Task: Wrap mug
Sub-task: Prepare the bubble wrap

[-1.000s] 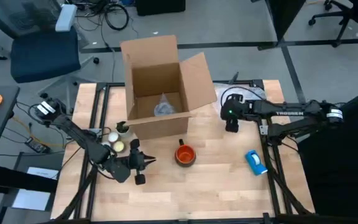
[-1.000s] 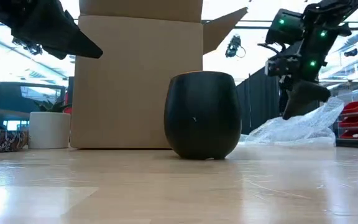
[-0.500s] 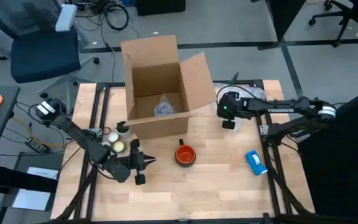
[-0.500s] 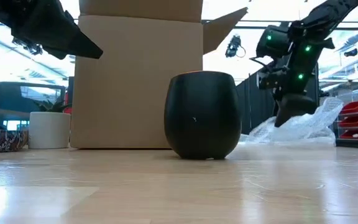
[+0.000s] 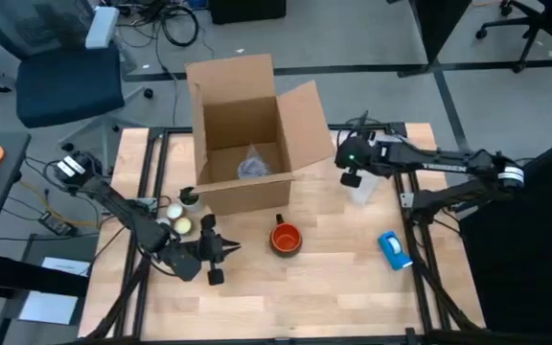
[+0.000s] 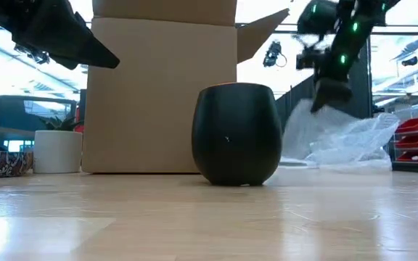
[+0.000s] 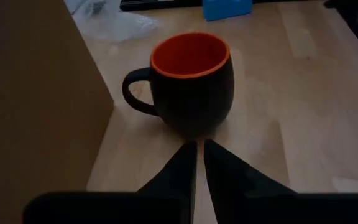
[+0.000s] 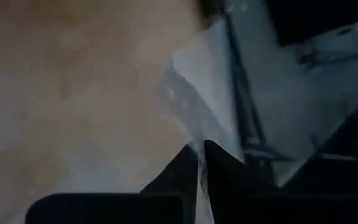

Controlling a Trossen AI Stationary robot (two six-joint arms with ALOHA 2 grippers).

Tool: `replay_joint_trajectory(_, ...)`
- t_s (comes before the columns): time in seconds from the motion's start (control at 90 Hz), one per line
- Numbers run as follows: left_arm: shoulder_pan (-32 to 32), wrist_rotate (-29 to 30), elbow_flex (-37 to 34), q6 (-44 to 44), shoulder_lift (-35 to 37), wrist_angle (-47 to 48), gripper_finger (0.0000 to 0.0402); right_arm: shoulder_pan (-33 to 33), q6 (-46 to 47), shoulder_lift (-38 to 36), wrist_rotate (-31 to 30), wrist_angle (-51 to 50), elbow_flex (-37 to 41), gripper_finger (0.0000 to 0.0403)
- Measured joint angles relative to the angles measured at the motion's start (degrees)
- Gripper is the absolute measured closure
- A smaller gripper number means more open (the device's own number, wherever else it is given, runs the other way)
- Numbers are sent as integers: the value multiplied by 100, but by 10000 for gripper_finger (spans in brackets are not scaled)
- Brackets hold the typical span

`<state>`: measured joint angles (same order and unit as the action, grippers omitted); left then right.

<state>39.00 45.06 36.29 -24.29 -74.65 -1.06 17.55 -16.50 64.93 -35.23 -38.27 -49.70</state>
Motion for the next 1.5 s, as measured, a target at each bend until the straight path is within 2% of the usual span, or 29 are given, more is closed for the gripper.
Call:
replay_joint_trajectory(0.167, 10, -227, 0, -32, 0, -95, 385, -735, 399, -651, -133, -555, -592, 403)
replay_joint_trajectory(0.389, 11, -446, 0, 44, 0, -597, 385, -1922, 1073, -1424, -254, -644, -959, 403)
replay_joint_trajectory(0.589, 11, -448, 0, 145, 0, -692, 385, -2433, 1720, -1426, -267, -1063, -959, 403)
replay_joint_trajectory(0.778, 11, -453, 0, 146, 0, -691, 385, -2134, 2549, -871, -183, -1832, -747, 403)
replay_joint_trajectory(0.922, 11, -483, 0, 151, 0, -686, 385, -1833, 2119, -288, 380, -2034, -330, 403)
replay_joint_trajectory(1.044, 11, -487, 0, 153, 0, -684, 385, -1573, 1718, 173, 612, -2050, -53, 394)
replay_joint_trajectory(1.211, 11, -487, 0, 155, 0, -682, 385, -1114, 1288, 666, 688, -2011, 104, 355)
replay_joint_trajectory(1.378, 11, -487, 0, 155, 0, -677, 385, -665, 736, 862, 1335, -1555, 136, 298)
replay_joint_trajectory(1.5, 11, -485, 0, 155, 0, -669, 385, -414, 449, 996, 1531, -1376, 136, 257)
